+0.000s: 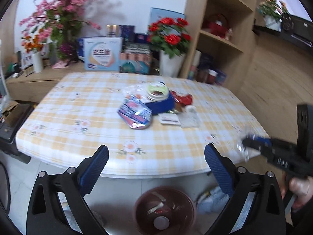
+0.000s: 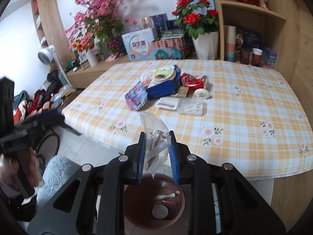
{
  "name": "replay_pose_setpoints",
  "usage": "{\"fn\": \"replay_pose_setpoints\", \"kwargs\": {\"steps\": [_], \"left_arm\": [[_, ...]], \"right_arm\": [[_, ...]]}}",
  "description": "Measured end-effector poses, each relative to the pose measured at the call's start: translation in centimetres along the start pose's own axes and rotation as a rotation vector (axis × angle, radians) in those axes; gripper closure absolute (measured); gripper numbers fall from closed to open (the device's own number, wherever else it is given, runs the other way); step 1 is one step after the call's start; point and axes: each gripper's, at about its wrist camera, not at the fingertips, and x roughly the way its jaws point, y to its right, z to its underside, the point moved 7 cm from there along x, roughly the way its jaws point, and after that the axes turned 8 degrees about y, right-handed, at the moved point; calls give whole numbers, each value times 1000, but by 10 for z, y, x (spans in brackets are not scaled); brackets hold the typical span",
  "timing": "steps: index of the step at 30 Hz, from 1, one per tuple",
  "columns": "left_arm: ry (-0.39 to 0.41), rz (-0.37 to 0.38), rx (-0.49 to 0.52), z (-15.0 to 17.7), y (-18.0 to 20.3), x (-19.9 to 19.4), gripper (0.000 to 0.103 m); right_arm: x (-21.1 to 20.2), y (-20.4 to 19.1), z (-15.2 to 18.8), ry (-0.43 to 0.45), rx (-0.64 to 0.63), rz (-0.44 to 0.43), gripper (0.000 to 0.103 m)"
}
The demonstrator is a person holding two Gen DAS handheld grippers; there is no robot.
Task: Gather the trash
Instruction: 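Lower the bag over the brown bin and open the right tool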
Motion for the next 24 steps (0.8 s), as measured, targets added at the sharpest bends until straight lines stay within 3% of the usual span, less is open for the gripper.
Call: {"fn": "replay_pose_setpoints", "kwargs": {"steps": [10, 20, 24], "left_arm": [[32, -114, -76, -7, -47, -17, 6], [56, -169, -117, -6, -73, -33, 6], [58, -179, -122, -4, -77, -34, 6]], "right_arm": [[9, -25, 20, -73, -34, -38, 77], [18, -45, 38, -145, -58, -64, 77], [26, -52, 50, -196, -62, -79, 70]]}}
